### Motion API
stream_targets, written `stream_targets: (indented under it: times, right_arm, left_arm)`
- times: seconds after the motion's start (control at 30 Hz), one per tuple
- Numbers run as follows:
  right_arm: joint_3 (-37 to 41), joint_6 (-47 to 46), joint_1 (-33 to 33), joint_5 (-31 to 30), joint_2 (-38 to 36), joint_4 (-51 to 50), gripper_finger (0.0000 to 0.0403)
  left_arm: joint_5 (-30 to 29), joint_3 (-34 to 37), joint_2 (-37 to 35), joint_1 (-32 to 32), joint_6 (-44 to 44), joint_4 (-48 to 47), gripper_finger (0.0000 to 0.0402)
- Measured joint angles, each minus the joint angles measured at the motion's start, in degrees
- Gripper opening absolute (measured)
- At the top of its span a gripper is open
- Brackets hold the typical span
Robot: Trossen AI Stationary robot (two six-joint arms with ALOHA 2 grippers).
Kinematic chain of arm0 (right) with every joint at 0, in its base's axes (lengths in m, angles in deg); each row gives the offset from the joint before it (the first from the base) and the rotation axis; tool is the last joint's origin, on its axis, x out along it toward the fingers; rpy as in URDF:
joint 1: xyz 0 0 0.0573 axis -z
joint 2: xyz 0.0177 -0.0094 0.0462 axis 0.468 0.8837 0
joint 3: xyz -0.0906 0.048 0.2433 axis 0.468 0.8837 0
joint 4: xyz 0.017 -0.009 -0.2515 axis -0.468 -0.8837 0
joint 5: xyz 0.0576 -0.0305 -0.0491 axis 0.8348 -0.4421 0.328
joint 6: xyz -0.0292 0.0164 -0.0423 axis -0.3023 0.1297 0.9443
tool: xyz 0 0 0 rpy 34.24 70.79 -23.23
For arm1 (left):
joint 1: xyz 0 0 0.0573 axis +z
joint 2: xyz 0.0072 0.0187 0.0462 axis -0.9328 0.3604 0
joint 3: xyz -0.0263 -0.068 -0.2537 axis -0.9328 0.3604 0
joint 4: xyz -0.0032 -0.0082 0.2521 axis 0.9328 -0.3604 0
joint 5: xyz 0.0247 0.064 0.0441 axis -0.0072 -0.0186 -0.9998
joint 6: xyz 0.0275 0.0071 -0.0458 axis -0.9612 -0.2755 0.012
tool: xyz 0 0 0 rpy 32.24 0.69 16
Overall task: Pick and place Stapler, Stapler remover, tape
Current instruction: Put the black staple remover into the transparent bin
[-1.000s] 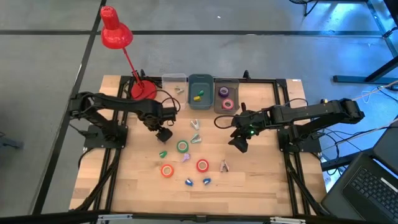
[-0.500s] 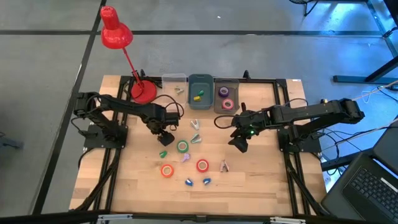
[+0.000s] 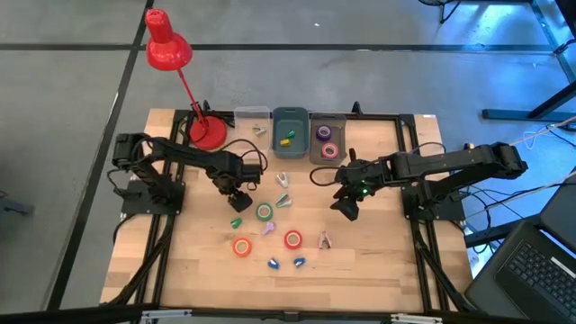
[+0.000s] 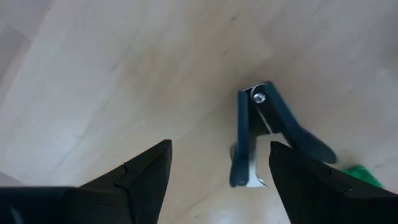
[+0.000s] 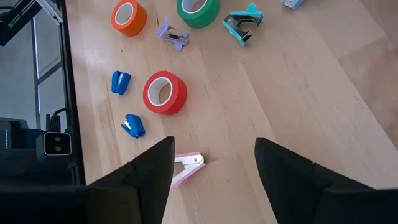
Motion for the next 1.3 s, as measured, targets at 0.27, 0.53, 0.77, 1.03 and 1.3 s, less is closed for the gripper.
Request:
stream_targets:
  times: [0.27, 0.53, 0.77, 1.03, 1.3]
  right_arm:
    - [0.0, 0.0, 0.0, 0.0, 0.0, 0.0, 0.0224]
    - [0.0, 0.3, 0.0, 0.0, 0.0, 0.0, 0.0224]
    - [0.0, 0.3, 0.0, 0.0, 0.0, 0.0, 0.0224]
    - [0.0, 0.2, 0.0, 0.0, 0.0, 0.0, 0.0224]
    - [0.0, 0.7, 0.0, -0.4, 0.0, 0.0, 0.0224]
  left_arm:
    - [0.9, -0.1, 4.3, -0.4, -0.2, 0.1, 0.0228]
    - [1.5, -0.1, 4.3, -1.6, -1.3, 0.0, 0.0045]
    - [2.1, -0.9, 4.1, -1.7, -1.5, -0.2, 0.0035]
    - [1.0, -7.4, -4.1, 1.1, -5.0, -1.7, 0.0035]
    - [-5.7, -16.4, -11.2, 14.4, -13.0, -1.1, 0.0035]
